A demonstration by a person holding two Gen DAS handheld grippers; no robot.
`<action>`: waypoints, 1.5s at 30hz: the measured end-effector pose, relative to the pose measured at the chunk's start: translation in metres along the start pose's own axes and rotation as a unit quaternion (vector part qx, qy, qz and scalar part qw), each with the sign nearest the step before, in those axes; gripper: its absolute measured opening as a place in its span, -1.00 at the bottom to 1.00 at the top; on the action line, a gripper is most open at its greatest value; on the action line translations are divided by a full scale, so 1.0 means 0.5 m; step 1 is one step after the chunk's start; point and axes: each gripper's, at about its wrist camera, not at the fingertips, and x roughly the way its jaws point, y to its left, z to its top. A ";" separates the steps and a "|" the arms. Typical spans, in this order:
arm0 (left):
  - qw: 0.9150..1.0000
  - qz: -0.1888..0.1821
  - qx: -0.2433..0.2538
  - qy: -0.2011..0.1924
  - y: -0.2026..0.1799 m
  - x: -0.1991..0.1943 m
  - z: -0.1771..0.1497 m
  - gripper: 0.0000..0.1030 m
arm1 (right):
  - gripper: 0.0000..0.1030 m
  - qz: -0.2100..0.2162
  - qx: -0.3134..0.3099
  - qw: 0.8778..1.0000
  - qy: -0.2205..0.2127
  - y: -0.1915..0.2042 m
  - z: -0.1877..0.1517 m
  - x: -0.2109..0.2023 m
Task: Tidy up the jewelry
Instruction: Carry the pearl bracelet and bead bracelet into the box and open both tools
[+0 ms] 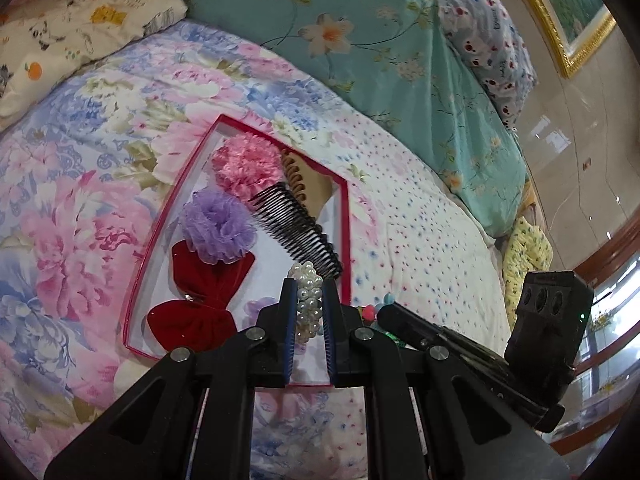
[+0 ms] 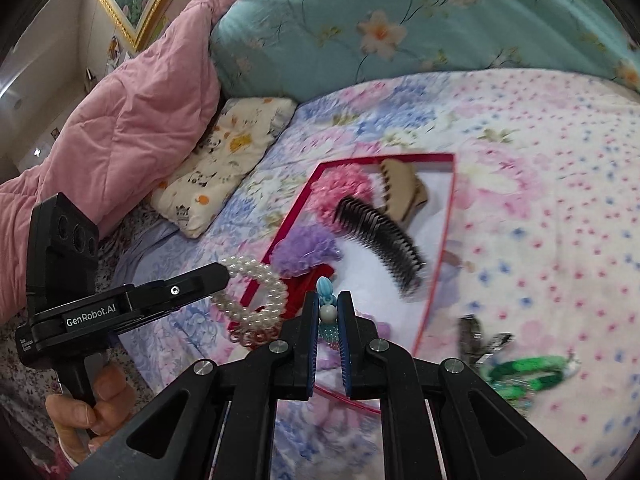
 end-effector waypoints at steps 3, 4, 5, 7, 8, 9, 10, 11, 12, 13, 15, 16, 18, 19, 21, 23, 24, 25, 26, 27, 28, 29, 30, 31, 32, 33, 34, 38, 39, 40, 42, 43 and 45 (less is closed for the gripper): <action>1.000 0.001 -0.024 0.011 0.039 0.025 0.003 -0.81 | -0.83 0.010 0.000 1.000 0.015 0.006 -0.003 0.034; 0.999 0.005 -0.032 0.014 0.054 0.034 0.004 -0.81 | -0.83 0.010 0.000 1.000 0.022 0.006 -0.004 0.048; 0.999 0.011 -0.035 0.017 0.066 0.042 0.004 -0.81 | -0.83 0.010 0.002 1.000 0.026 0.004 -0.004 0.059; 0.999 0.026 -0.041 0.021 0.086 0.055 0.004 -0.81 | -0.83 0.004 0.005 0.999 0.039 -0.007 -0.007 0.088; 0.998 0.033 -0.042 0.021 0.095 0.061 0.005 -0.81 | -0.83 -0.002 0.007 0.999 0.045 -0.015 -0.008 0.103; 0.998 0.040 -0.041 0.022 0.100 0.065 0.005 -0.81 | -0.83 -0.006 0.008 0.999 0.048 -0.019 -0.008 0.113; 0.998 0.051 -0.037 0.021 0.105 0.069 0.004 -0.81 | -0.83 -0.013 0.010 0.998 0.054 -0.029 -0.009 0.129; 0.997 0.062 -0.031 0.021 0.109 0.073 0.003 -0.81 | -0.83 -0.017 0.012 0.998 0.056 -0.034 -0.010 0.135; 0.997 0.067 -0.028 0.021 0.113 0.076 0.003 -0.81 | -0.83 -0.021 0.013 0.998 0.060 -0.039 -0.010 0.144; 0.997 0.070 -0.027 0.023 0.115 0.080 0.003 -0.81 | -0.83 -0.026 0.015 0.998 0.064 -0.046 -0.011 0.154; 0.996 0.085 -0.021 0.027 0.120 0.088 0.000 -0.81 | -0.83 -0.029 0.016 0.997 0.069 -0.053 -0.012 0.166; 0.995 0.093 -0.016 0.027 0.121 0.092 -0.003 -0.81 | -0.83 -0.033 0.016 0.997 0.072 -0.056 -0.014 0.172; 0.995 0.098 -0.014 0.030 0.124 0.097 -0.006 -0.81 | -0.83 -0.034 0.017 0.996 0.077 -0.061 -0.015 0.177; 0.994 0.100 -0.013 0.031 0.124 0.098 -0.007 -0.81 | -0.83 -0.032 0.016 0.996 0.079 -0.062 -0.017 0.179; 0.993 0.110 -0.006 0.031 0.120 0.100 -0.010 -0.80 | -0.83 -0.034 0.011 0.996 0.079 -0.059 -0.018 0.178; 0.992 0.118 0.000 0.033 0.116 0.103 -0.011 -0.80 | -0.81 -0.036 0.007 0.996 0.079 -0.057 -0.018 0.178; 0.992 0.122 0.002 0.034 0.113 0.104 -0.011 -0.80 | -0.73 -0.036 0.007 0.996 0.079 -0.056 -0.017 0.180; 0.991 0.127 0.004 0.035 0.111 0.104 -0.012 -0.80 | -0.73 -0.037 0.007 0.996 0.079 -0.057 -0.017 0.180; 0.991 0.129 0.005 0.035 0.110 0.104 -0.012 -0.80 | -0.73 -0.038 0.006 0.996 0.080 -0.057 -0.017 0.181; 0.991 0.129 0.006 0.036 0.109 0.103 -0.011 -0.80 | -0.71 -0.039 0.007 0.996 0.081 -0.057 -0.016 0.183; 0.991 0.129 0.005 0.035 0.108 0.101 -0.012 -0.80 | -0.71 -0.040 0.007 0.996 0.081 -0.057 -0.016 0.180; 0.991 0.129 0.005 0.035 0.107 0.097 -0.012 -0.78 | -0.71 -0.040 0.007 0.996 0.081 -0.057 -0.015 0.180; 0.991 0.130 0.005 0.034 0.105 0.097 -0.011 -0.72 | -0.69 -0.039 0.008 0.996 0.081 -0.057 -0.015 0.177; 0.990 0.134 0.006 0.032 0.103 0.093 -0.010 -0.66 | -0.66 -0.039 0.009 0.996 0.080 -0.057 -0.014 0.175; 0.990 0.137 0.008 0.030 0.100 0.088 -0.010 -0.54 | -0.56 -0.038 0.010 0.996 0.079 -0.056 -0.014 0.173; 0.990 0.139 0.009 0.028 0.098 0.085 -0.009 -0.40 | -0.39 -0.036 0.011 0.996 0.078 -0.056 -0.014 0.169; 0.990 0.141 0.010 0.025 0.096 0.079 -0.009 -0.34 | -0.30 -0.034 0.012 0.997 0.075 -0.056 -0.014 0.162; 0.989 0.144 0.012 0.018 0.087 0.062 -0.010 -0.31 | -0.24 -0.032 0.011 0.997 0.065 -0.052 -0.012 0.141; 0.990 0.142 0.011 0.017 0.085 0.057 -0.011 -0.31 | -0.24 -0.031 0.013 0.998 0.062 -0.053 -0.012 0.131; 0.990 0.140 0.010 0.015 0.082 0.051 -0.011 -0.31 | -0.24 -0.031 0.014 0.998 0.060 -0.053 -0.011 0.125; 0.990 0.137 0.009 0.012 0.075 0.042 -0.014 -0.16 | -0.24 -0.030 0.017 0.998 0.052 -0.058 -0.012 0.101; 0.991 0.135 0.011 0.008 0.070 0.036 -0.016 -0.13 | -0.24 -0.031 0.019 0.998 0.048 -0.062 -0.013 0.090; 0.991 0.131 0.012 0.006 0.059 0.031 -0.020 -0.13 | -0.18 -0.033 0.027 0.998 0.038 -0.074 -0.016 0.064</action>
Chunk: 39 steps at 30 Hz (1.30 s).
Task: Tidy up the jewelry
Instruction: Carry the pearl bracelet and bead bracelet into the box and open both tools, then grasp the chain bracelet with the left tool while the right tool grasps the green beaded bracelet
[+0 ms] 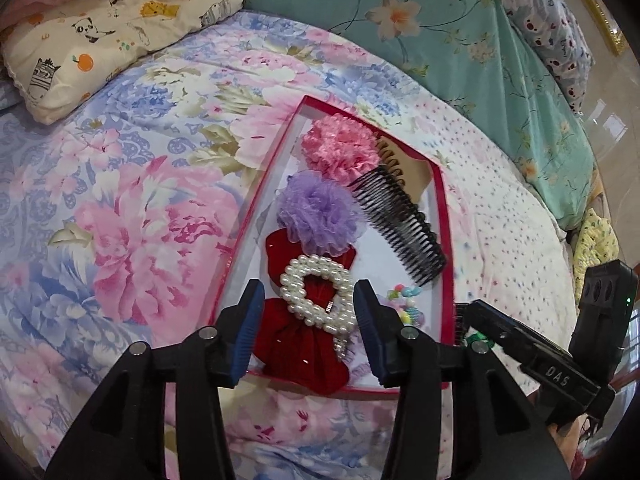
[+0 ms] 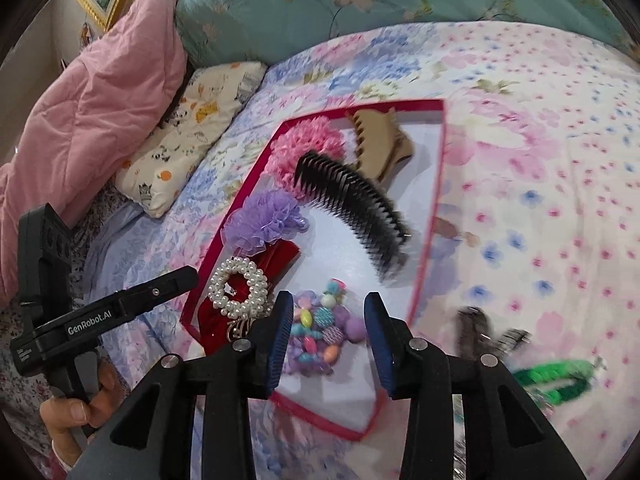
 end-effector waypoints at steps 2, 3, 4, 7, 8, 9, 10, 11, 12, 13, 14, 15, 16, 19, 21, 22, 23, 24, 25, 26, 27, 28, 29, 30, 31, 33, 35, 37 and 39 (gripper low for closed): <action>1.000 -0.007 0.001 0.000 -0.010 -0.005 -0.004 -0.13 | -0.14 -0.005 0.012 1.000 -0.011 -0.021 -0.004 -0.029; 1.000 -0.008 0.004 0.000 -0.015 -0.008 -0.007 -0.13 | -0.13 -0.009 0.017 1.000 -0.016 -0.032 -0.007 -0.044; 1.000 -0.008 0.008 0.000 -0.022 -0.009 -0.009 -0.13 | -0.13 -0.014 0.022 0.999 -0.021 -0.045 -0.010 -0.060; 1.000 -0.013 0.014 0.004 -0.039 -0.012 -0.018 -0.13 | -0.10 -0.027 0.041 0.998 -0.034 -0.083 -0.021 -0.097; 1.000 -0.013 0.017 0.004 -0.045 -0.013 -0.021 -0.13 | -0.09 -0.030 0.046 0.998 -0.036 -0.094 -0.023 -0.105; 1.000 -0.013 0.021 0.005 -0.052 -0.015 -0.024 -0.13 | -0.09 -0.034 0.053 0.997 -0.039 -0.107 -0.027 -0.116; 1.000 -0.014 0.024 0.006 -0.059 -0.017 -0.028 -0.13 | -0.09 -0.039 0.060 0.996 -0.044 -0.123 -0.032 -0.129; 0.999 -0.017 0.028 0.007 -0.067 -0.019 -0.031 -0.13 | -0.09 -0.042 0.064 0.996 -0.046 -0.132 -0.035 -0.136; 0.999 -0.018 0.030 0.007 -0.072 -0.021 -0.035 -0.13 | -0.08 -0.047 0.071 0.995 -0.049 -0.148 -0.041 -0.147; 0.999 -0.021 0.034 0.008 -0.081 -0.022 -0.039 -0.13 | -0.08 -0.051 0.076 0.995 -0.051 -0.159 -0.044 -0.155; 0.999 -0.024 0.038 0.010 -0.090 -0.022 -0.043 -0.13 | -0.08 -0.055 0.081 0.994 -0.051 -0.170 -0.048 -0.162; 0.999 -0.026 0.041 0.012 -0.096 -0.022 -0.046 -0.13 | -0.06 -0.060 0.088 0.993 -0.052 -0.185 -0.054 -0.170; 0.998 -0.029 0.045 0.014 -0.104 -0.022 -0.049 -0.13 | -0.05 -0.062 0.093 0.992 -0.053 -0.196 -0.060 -0.176; 0.997 -0.039 0.060 0.022 -0.135 -0.018 -0.062 -0.13 | -0.05 -0.073 0.104 0.990 -0.054 -0.222 -0.079 -0.190; 0.996 -0.040 0.069 0.026 -0.151 -0.014 -0.068 -0.13 | -0.05 -0.075 0.109 0.990 -0.051 -0.233 -0.090 -0.194; 0.996 -0.042 0.072 0.029 -0.157 -0.012 -0.073 -0.13 | -0.05 -0.078 0.111 0.990 -0.049 -0.240 -0.097 -0.193; 0.996 -0.045 0.074 0.034 -0.163 -0.008 -0.077 -0.13 | -0.05 -0.080 0.112 0.989 -0.049 -0.244 -0.101 -0.194; 0.995 -0.047 0.076 0.037 -0.169 -0.005 -0.081 -0.13 | -0.05 -0.082 0.113 0.989 -0.048 -0.248 -0.105 -0.192; 0.995 -0.048 0.078 0.040 -0.174 -0.003 -0.085 -0.13 | -0.05 -0.082 0.115 0.989 -0.045 -0.252 -0.110 -0.189; 0.995 -0.048 0.081 0.042 -0.179 0.000 -0.089 -0.13 | -0.05 -0.083 0.116 0.989 -0.042 -0.255 -0.113 -0.187; 0.994 -0.048 0.083 0.044 -0.183 0.001 -0.093 -0.13 | -0.05 -0.082 0.116 0.989 -0.039 -0.257 -0.116 -0.182; 0.994 -0.049 0.084 0.046 -0.186 0.004 -0.095 -0.13 | -0.05 -0.082 0.116 0.989 -0.037 -0.256 -0.119 -0.180; 0.994 -0.050 0.085 0.049 -0.190 0.007 -0.098 -0.13 | -0.05 -0.082 0.114 0.990 -0.035 -0.256 -0.121 -0.177; 0.994 -0.050 0.088 0.052 -0.194 0.009 -0.102 -0.13 | -0.05 -0.081 0.108 0.990 -0.033 -0.252 -0.122 -0.172; 0.993 -0.051 0.090 0.055 -0.197 0.013 -0.104 -0.13 | -0.05 -0.079 0.104 0.991 -0.030 -0.250 -0.121 -0.167; 0.993 -0.051 0.092 0.059 -0.200 0.018 -0.107 -0.13 | -0.05 -0.070 0.105 0.992 -0.024 -0.249 -0.122 -0.158; 0.992 -0.053 0.091 0.064 -0.202 0.023 -0.109 -0.13 | -0.05 -0.069 0.105 0.992 -0.013 -0.249 -0.119 -0.141; 0.992 -0.055 0.092 0.068 -0.204 0.027 -0.109 -0.13 | -0.05 -0.069 0.111 0.991 -0.005 -0.256 -0.114 -0.120; 0.991 -0.054 0.096 0.070 -0.209 0.031 -0.109 -0.13 | -0.08 -0.059 0.124 0.990 -0.004 -0.266 -0.111 -0.105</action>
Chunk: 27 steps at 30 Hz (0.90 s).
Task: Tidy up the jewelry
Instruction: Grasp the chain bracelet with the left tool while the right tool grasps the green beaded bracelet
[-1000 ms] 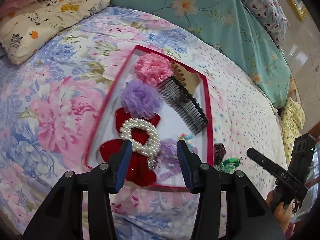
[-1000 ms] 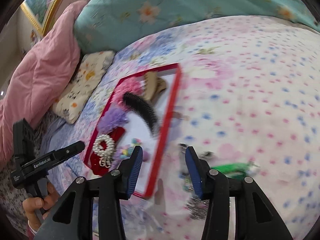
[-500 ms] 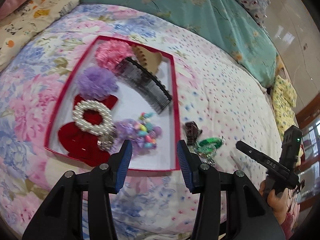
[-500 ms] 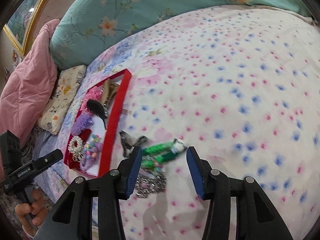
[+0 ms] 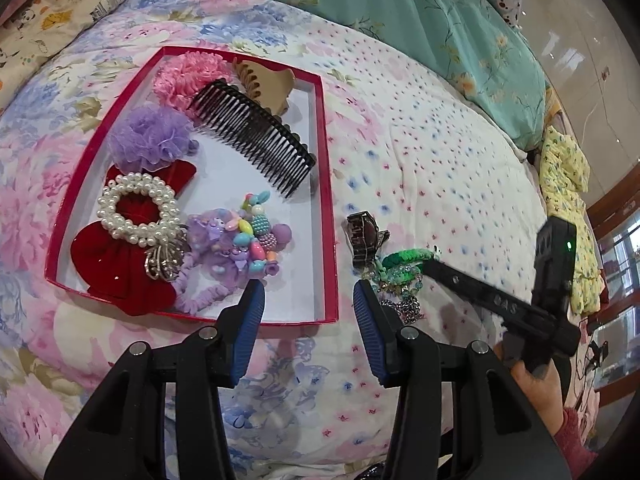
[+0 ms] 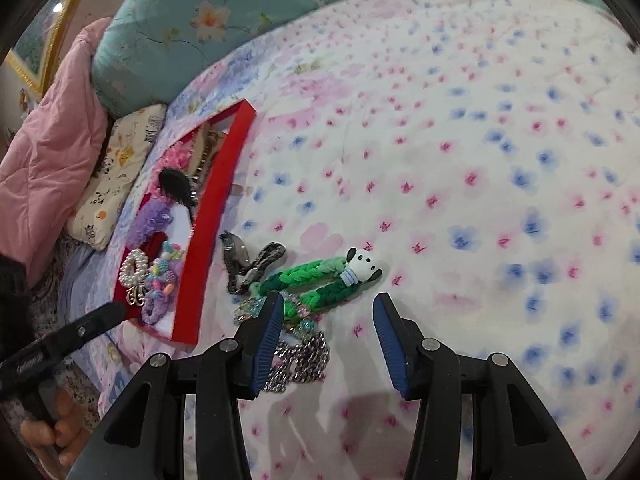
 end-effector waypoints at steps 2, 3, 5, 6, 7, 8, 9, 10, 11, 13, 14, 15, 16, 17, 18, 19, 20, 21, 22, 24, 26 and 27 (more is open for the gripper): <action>1.000 -0.003 0.002 0.003 -0.006 0.006 0.003 -0.13 | -0.08 0.003 0.005 1.000 -0.012 -0.001 0.011 0.011; 1.000 -0.003 0.004 0.005 -0.009 0.009 0.004 -0.13 | -0.12 0.000 0.003 1.000 -0.015 0.001 0.015 0.016; 1.000 -0.004 0.010 0.010 -0.020 0.017 0.005 -0.13 | -0.41 -0.030 -0.017 0.999 -0.021 0.013 0.024 0.031; 1.000 -0.006 0.015 0.013 -0.028 0.021 0.006 -0.13 | -0.82 -0.046 -0.022 0.998 -0.023 0.014 0.026 0.033; 1.000 -0.007 0.020 0.016 -0.037 0.026 0.006 -0.13 | -0.82 -0.042 -0.019 0.999 -0.025 0.010 0.029 0.034; 0.999 -0.008 0.027 0.019 -0.045 0.031 0.006 -0.13 | -0.83 -0.038 -0.015 0.999 -0.026 0.005 0.031 0.032; 0.999 -0.008 0.031 0.021 -0.051 0.034 0.006 -0.13 | -0.85 -0.041 -0.012 0.999 -0.032 0.001 0.032 0.023; 0.999 -0.008 0.039 0.025 -0.061 0.041 0.007 -0.13 | -0.86 -0.046 -0.014 0.998 -0.040 -0.002 0.032 0.012; 0.999 -0.011 0.042 0.027 -0.067 0.046 0.008 -0.13 | -0.86 -0.048 -0.015 0.998 -0.049 -0.006 0.034 0.000; 0.998 -0.016 0.050 0.035 -0.085 0.060 0.009 -0.13 | -0.87 -0.041 -0.002 0.997 -0.070 -0.026 0.038 -0.036; 0.998 -0.018 0.056 0.038 -0.096 0.066 0.009 -0.13 | -0.87 -0.038 0.005 0.996 -0.079 -0.034 0.042 -0.050; 0.997 -0.020 0.061 0.040 -0.104 0.070 0.009 -0.13 | -0.87 -0.038 0.014 0.995 -0.092 -0.046 0.044 -0.070; 0.997 -0.023 0.067 0.042 -0.115 0.075 0.009 -0.13 | -0.87 -0.042 0.023 0.993 -0.107 -0.060 0.046 -0.093; 0.996 -0.027 0.075 0.046 -0.130 0.084 0.009 -0.13 | -0.87 -0.042 0.031 0.992 -0.117 -0.072 0.049 -0.110; 0.995 -0.030 0.082 0.050 -0.141 0.091 0.009 -0.13 | -0.87 -0.041 0.042 0.991 -0.122 -0.088 0.052 -0.127; 0.993 -0.035 0.094 0.057 -0.157 0.103 0.009 -0.13 | -0.87 -0.041 0.049 0.989 -0.130 -0.098 0.054 -0.139; 0.992 -0.038 0.105 0.064 -0.171 0.113 0.009 -0.13 | -0.87 -0.041 0.054 0.989 -0.134 -0.104 0.056 -0.147; 0.990 -0.035 0.117 0.071 -0.187 0.127 0.008 -0.12 | -0.87 -0.041 0.057 0.988 -0.138 -0.111 0.059 -0.156; 0.988 -0.034 0.132 0.078 -0.205 0.141 0.007 -0.13 | -0.87 -0.039 0.062 0.987 -0.140 -0.119 0.060 -0.167; 0.982 -0.031 0.161 0.093 -0.234 0.168 0.004 -0.12 | -0.87 -0.031 0.071 0.986 -0.144 -0.127 0.062 -0.180; 0.978 -0.017 0.183 0.103 -0.256 0.195 0.000 -0.12 | -0.86 -0.022 0.076 0.986 -0.146 -0.132 0.060 -0.191; 0.975 -0.009 0.193 0.110 -0.265 0.212 -0.002 -0.12 | -0.86 -0.016 0.079 0.986 -0.146 -0.136 0.059 -0.197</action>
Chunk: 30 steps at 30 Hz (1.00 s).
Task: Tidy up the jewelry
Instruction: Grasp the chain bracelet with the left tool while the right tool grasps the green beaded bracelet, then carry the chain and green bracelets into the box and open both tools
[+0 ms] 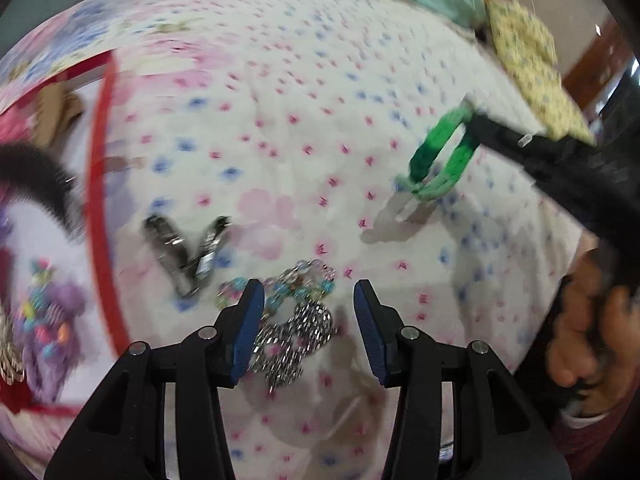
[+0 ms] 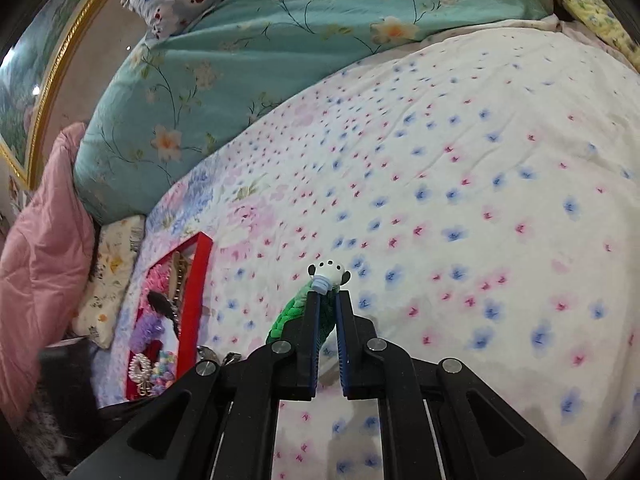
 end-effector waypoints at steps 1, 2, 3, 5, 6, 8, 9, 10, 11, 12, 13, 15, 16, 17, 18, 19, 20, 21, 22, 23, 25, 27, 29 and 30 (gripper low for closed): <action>1.000 0.010 0.004 0.006 -0.004 0.016 0.004 -0.12 | -0.86 0.002 0.002 1.000 -0.001 -0.001 -0.001 -0.002; 1.000 0.019 0.007 0.012 -0.006 0.029 0.007 -0.12 | -0.86 0.005 0.003 1.000 0.000 -0.002 -0.001 -0.004; 1.000 0.026 0.012 0.014 -0.009 0.036 0.009 -0.13 | -0.86 0.007 0.003 1.000 0.001 -0.001 -0.002 -0.002; 0.999 0.034 0.020 0.000 -0.017 0.033 0.011 -0.19 | -0.86 0.013 0.012 1.000 0.002 -0.006 -0.003 -0.004; 0.999 0.034 0.022 0.000 -0.020 0.034 0.012 -0.60 | -0.86 0.014 0.013 1.000 0.001 -0.006 -0.004 -0.006; 1.000 0.015 0.011 0.005 -0.014 0.035 0.012 -0.76 | -0.86 0.017 0.015 1.000 0.000 -0.006 -0.005 -0.008; 1.000 0.010 0.004 0.003 -0.011 0.031 0.012 -0.86 | -0.86 0.019 0.016 1.000 0.000 -0.005 -0.006 -0.010; 1.000 0.009 0.000 -0.002 -0.008 0.023 0.011 -0.87 | -0.86 0.020 0.014 1.000 -0.001 -0.002 -0.006 -0.010; 1.000 0.005 -0.005 -0.008 -0.006 0.014 0.011 -0.87 | -0.86 0.020 0.013 1.000 -0.002 -0.001 -0.008 -0.015; 1.000 -0.005 -0.013 -0.016 -0.001 -0.002 0.010 -0.87 | -0.86 0.022 0.012 1.000 -0.003 0.001 -0.009 -0.018; 0.999 -0.014 -0.022 -0.028 0.004 -0.020 0.008 -0.87 | -0.86 0.022 0.011 1.000 -0.004 0.004 -0.010 -0.021; 0.998 -0.024 -0.035 -0.050 0.017 -0.055 0.005 -0.87 | -0.86 0.023 0.009 1.000 -0.007 0.007 -0.011 -0.026; 0.997 -0.031 -0.045 -0.063 0.024 -0.078 0.004 -0.87 | -0.86 0.024 0.009 1.000 -0.007 0.009 -0.012 -0.029; 0.995 -0.038 -0.054 -0.077 0.033 -0.100 0.003 -0.87 | -0.86 0.026 0.009 1.000 -0.006 0.012 -0.013 -0.030; 0.993 -0.042 -0.061 -0.087 0.036 -0.116 0.001 -0.87 | -0.86 0.028 0.007 1.000 -0.007 0.016 -0.016 -0.033; 0.992 -0.049 -0.071 -0.097 0.045 -0.136 -0.002 -0.87 | -0.86 0.028 0.004 1.000 -0.007 0.020 -0.017 -0.036; 0.990 -0.054 -0.079 -0.105 0.057 -0.151 -0.007 -0.87 | -0.86 0.030 0.002 1.000 -0.006 0.025 -0.018 -0.037; 0.988 -0.060 -0.088 -0.115 0.066 -0.163 -0.009 -0.87 | -0.86 0.034 -0.001 0.999 -0.004 0.032 -0.021 -0.038; 0.986 -0.063 -0.097 -0.124 0.076 -0.181 -0.014 -0.87 | -0.86 0.037 -0.004 0.999 -0.003 0.039 -0.022 -0.038; 0.984 -0.064 -0.103 -0.131 0.083 -0.190 -0.017 -0.87 | -0.86 0.038 -0.008 0.999 -0.003 0.046 -0.024 -0.039; 0.979 -0.071 -0.120 -0.146 0.101 -0.217 -0.028 -0.87 | -0.86 0.044 -0.013 0.999 0.000 0.059 -0.026 -0.039; 0.976 -0.076 -0.132 -0.155 0.117 -0.231 -0.041 -0.87 | -0.86 0.048 -0.017 0.999 0.002 0.072 -0.029 -0.038; 0.973 -0.076 -0.141 -0.164 0.129 -0.248 -0.051 -0.87 | -0.86 0.055 -0.025 0.998 0.005 0.090 -0.033 -0.038; 0.972 -0.077 -0.146 -0.168 0.135 -0.256 -0.055 -0.87 | -0.86 0.058 -0.027 0.998 0.007 0.099 -0.035 -0.038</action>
